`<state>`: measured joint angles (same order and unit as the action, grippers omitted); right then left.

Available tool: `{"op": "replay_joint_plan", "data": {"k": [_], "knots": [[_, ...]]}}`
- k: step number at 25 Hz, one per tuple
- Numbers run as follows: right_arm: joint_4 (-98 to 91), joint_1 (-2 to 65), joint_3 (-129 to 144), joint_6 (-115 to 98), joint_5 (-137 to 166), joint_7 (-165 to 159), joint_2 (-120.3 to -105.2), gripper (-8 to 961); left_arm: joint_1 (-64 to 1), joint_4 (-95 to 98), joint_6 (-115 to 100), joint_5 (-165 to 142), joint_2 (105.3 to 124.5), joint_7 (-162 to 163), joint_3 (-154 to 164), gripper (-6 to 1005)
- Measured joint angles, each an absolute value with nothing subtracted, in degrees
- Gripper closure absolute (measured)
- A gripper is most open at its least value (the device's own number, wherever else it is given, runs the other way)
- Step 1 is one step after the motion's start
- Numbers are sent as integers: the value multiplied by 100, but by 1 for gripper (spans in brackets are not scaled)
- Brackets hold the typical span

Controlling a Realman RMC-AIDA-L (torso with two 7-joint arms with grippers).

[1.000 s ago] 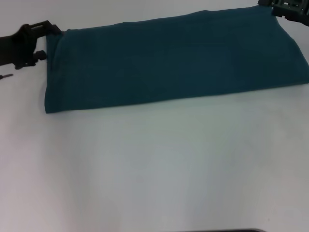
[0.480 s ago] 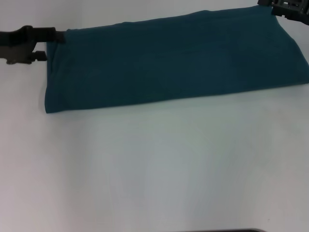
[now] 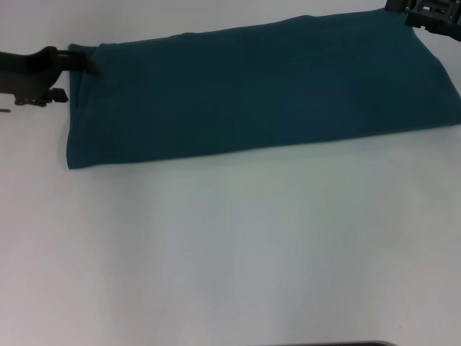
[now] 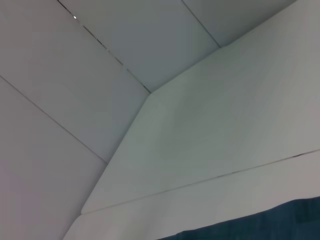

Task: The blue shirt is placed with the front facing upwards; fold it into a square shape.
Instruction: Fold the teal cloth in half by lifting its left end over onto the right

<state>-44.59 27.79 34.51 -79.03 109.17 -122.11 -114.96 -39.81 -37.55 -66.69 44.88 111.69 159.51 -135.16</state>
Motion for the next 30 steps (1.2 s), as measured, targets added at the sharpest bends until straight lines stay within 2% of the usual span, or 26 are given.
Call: {"op": "replay_joint_plan", "data": {"k": [3, 15, 30], "knots": [[-4456, 2783, 3465, -7917, 10916, -12225, -11482, 9, -3873, -3753, -6477, 4517, 11286, 16060, -13526, 128], [-4446, 2777, 3434, -7901, 10916, -12221, -11493, 8, -3743, -3752, -5933, 4525, 11496, 16122, -13544, 128], [-4447, 2778, 3419, -7901, 10916, -12210, -11482, 9, -3684, -3752, -5783, 4501, 11552, 15991, -13481, 128]]}}
